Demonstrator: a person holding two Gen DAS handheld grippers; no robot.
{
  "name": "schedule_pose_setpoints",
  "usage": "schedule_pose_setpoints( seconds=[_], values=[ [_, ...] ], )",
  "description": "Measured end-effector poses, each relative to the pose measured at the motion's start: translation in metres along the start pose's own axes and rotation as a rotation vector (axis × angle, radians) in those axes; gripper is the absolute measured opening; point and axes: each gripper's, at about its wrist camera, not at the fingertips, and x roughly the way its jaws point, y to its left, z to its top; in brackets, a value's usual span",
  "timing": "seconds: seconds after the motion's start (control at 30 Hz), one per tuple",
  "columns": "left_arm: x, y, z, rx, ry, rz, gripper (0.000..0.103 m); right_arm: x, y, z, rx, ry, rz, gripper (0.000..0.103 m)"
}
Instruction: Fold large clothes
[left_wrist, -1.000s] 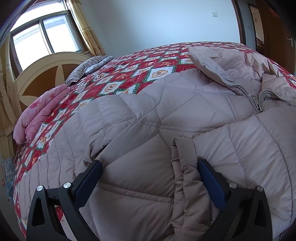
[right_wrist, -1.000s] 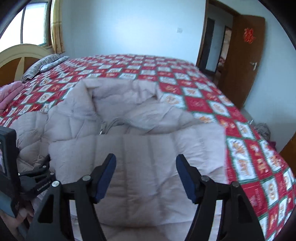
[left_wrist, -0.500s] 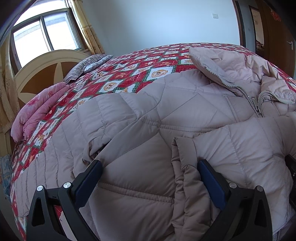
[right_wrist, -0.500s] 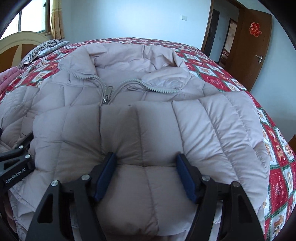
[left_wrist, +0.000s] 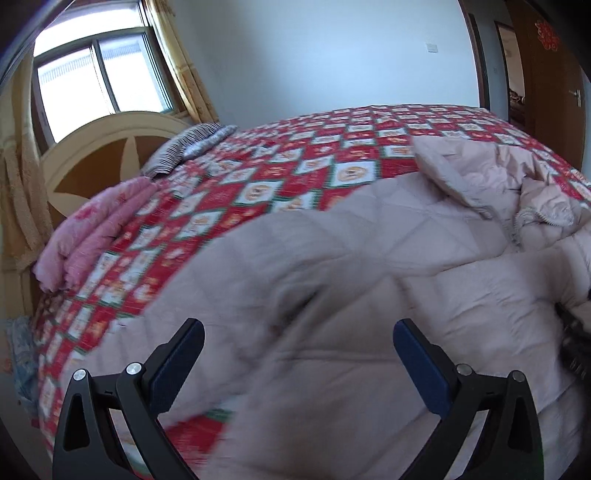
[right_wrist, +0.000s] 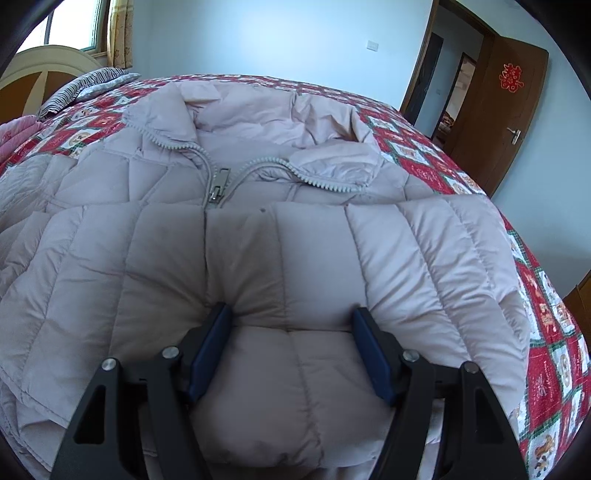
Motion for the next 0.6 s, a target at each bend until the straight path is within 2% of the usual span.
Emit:
schedule_pose_setpoints(
  seconds=[0.1,0.17,0.27,0.4,0.47,0.53,0.6],
  values=[
    [-0.001,0.056,-0.015,0.002,0.015,0.087,0.102,-0.015,0.004,0.002,-0.024,-0.028,0.008,0.071],
    [0.002,0.107,-0.031,-0.027,0.033,0.163,0.102,-0.03,0.008,0.003,-0.021,-0.066,0.053,0.071],
    [0.009,0.187,-0.058,-0.081,0.069,0.323,0.102,-0.043,0.018,0.006,-0.024,-0.096,0.111,0.071],
    [0.021,0.291,-0.098,-0.227,0.168,0.475,0.102,-0.017,0.029,0.004,-0.034,-0.029,0.136,0.072],
    [0.023,0.33,-0.119,-0.283,0.202,0.54,0.102,-0.011,0.026,0.003,-0.006,-0.014,0.152,0.077],
    [0.027,0.355,-0.138,-0.331,0.239,0.538,0.102,-0.009,0.024,0.004,0.005,-0.008,0.163,0.079],
    [0.033,0.371,-0.155,-0.381,0.273,0.484,0.102,-0.008,0.025,0.003,0.006,-0.006,0.171,0.08]
  ],
)
